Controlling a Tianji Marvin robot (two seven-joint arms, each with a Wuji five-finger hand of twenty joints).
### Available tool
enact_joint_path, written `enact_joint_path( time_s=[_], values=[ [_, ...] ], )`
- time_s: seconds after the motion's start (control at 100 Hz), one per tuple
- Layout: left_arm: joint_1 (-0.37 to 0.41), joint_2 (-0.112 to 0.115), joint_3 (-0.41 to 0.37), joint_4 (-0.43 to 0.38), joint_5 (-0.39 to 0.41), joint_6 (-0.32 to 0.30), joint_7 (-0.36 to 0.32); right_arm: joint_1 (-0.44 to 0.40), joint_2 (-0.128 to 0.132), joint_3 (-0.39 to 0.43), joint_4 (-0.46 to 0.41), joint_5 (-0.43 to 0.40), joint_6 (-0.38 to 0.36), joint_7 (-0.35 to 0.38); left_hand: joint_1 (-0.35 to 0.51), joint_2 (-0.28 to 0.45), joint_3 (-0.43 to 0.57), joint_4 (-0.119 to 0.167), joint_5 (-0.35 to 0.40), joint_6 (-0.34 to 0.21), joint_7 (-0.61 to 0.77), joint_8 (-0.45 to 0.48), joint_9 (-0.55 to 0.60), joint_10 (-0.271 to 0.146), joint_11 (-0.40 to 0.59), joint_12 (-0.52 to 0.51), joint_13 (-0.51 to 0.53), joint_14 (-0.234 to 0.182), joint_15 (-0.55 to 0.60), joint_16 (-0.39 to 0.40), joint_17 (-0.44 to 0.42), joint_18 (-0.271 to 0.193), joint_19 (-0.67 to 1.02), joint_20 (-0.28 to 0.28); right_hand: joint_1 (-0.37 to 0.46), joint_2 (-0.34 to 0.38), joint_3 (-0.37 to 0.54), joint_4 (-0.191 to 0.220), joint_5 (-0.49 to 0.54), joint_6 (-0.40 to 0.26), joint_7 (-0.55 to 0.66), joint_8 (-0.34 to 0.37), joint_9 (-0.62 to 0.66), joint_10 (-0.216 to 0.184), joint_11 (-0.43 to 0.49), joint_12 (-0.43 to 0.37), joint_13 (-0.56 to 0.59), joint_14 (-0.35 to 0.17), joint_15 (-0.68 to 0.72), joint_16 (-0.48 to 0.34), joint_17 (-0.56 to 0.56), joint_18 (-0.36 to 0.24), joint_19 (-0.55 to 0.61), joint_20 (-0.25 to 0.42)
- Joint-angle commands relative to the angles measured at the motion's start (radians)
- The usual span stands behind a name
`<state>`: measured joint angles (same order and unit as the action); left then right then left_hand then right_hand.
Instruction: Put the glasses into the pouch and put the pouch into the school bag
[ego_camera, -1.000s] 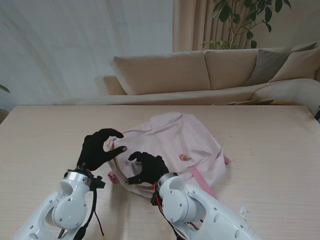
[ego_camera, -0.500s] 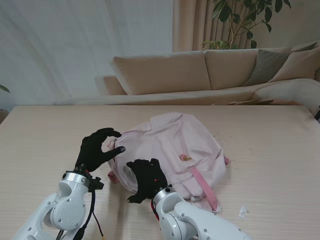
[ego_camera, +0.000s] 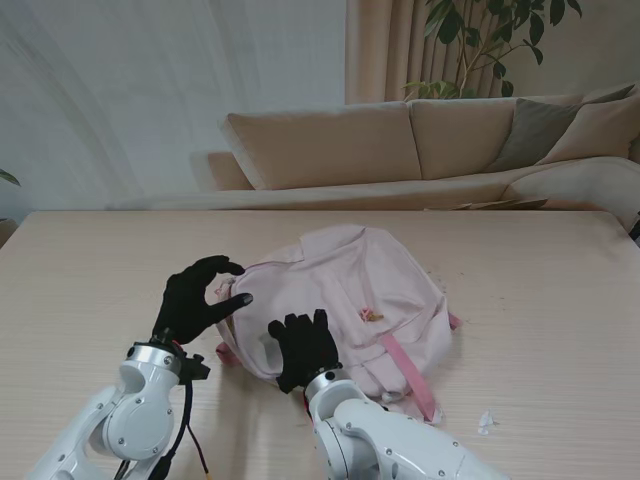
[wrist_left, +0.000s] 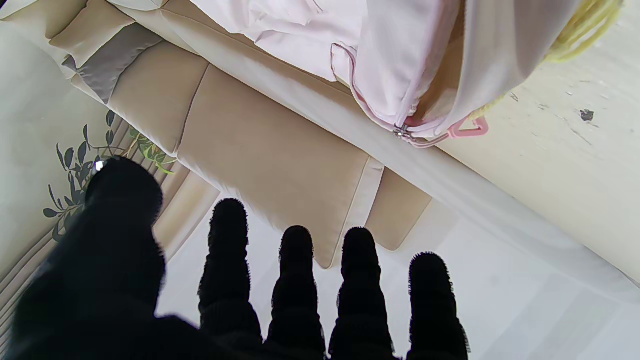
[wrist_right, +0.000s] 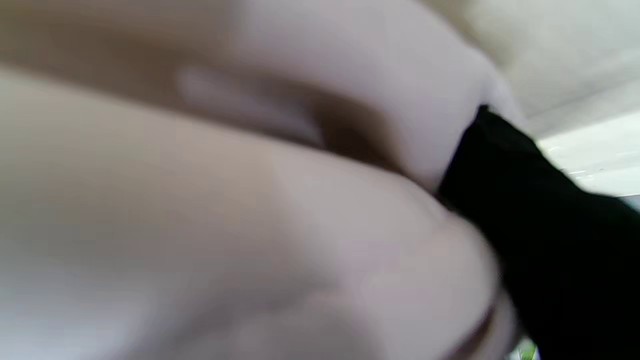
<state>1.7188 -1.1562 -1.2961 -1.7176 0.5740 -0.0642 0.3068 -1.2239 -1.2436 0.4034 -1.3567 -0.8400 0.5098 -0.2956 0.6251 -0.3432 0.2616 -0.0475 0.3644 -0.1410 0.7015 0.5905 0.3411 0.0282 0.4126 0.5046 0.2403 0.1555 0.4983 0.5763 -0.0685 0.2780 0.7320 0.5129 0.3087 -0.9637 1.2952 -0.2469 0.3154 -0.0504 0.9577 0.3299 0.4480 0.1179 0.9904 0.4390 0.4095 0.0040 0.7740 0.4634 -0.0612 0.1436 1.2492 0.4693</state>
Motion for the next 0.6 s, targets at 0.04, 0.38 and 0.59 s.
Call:
enact_joint_path(
  time_s=[0.04, 0.38, 0.59],
  values=[
    [0.003, -0.009, -0.003, -0.003, -0.009, 0.007, -0.011, 0.02, -0.009, 0.006, 0.04, -0.014, -0.009, -0.017, -0.016, 0.027, -0.042, 0.029, -0.007, 0.021, -0.006, -0.017, -0.024, -0.003, 0.004, -0.01, -0.024, -0.015, -0.018, -0.017, -0.015, 0.009, -0.047, -0.011, 0.122, 0.071, 0.056, 0.072, 0.216, -0.092, 0.058, 0.058, 0.271, -0.048, 0.063, 0.041, 0.293, 0.052, 0.167, 0.066, 0.076, 0.047, 0.101, 0.003],
    [0.006, -0.006, -0.052, 0.041, 0.013, 0.069, -0.02, 0.002, -0.001, 0.118, 0.027, -0.032, -0.046, -0.12, 0.003, 0.061, -0.03, 0.028, 0.145, 0.105, 0.005, -0.034, 0.017, 0.018, 0.018, -0.009, -0.005, 0.001, -0.007, -0.015, -0.017, 0.02, -0.028, 0.002, 0.254, 0.066, 0.134, -0.092, 0.636, -0.32, 0.235, -0.032, 0.733, -0.032, 0.064, -0.007, 0.636, 0.058, 0.259, 0.008, 0.285, 0.097, 0.151, 0.061],
    [0.0, -0.019, -0.058, 0.077, -0.056, 0.167, -0.014, -0.038, 0.014, 0.208, -0.039, -0.035, -0.105, -0.162, 0.014, 0.063, -0.031, 0.026, 0.121, 0.128, -0.038, -0.063, -0.006, 0.02, 0.01, -0.017, -0.03, 0.001, -0.017, -0.019, -0.018, 0.016, -0.068, -0.014, 0.254, 0.04, 0.175, -0.103, 0.66, -0.333, 0.232, 0.001, 0.748, -0.024, 0.06, 0.009, 0.646, 0.065, 0.274, -0.01, 0.29, 0.096, 0.16, 0.069]
  ],
)
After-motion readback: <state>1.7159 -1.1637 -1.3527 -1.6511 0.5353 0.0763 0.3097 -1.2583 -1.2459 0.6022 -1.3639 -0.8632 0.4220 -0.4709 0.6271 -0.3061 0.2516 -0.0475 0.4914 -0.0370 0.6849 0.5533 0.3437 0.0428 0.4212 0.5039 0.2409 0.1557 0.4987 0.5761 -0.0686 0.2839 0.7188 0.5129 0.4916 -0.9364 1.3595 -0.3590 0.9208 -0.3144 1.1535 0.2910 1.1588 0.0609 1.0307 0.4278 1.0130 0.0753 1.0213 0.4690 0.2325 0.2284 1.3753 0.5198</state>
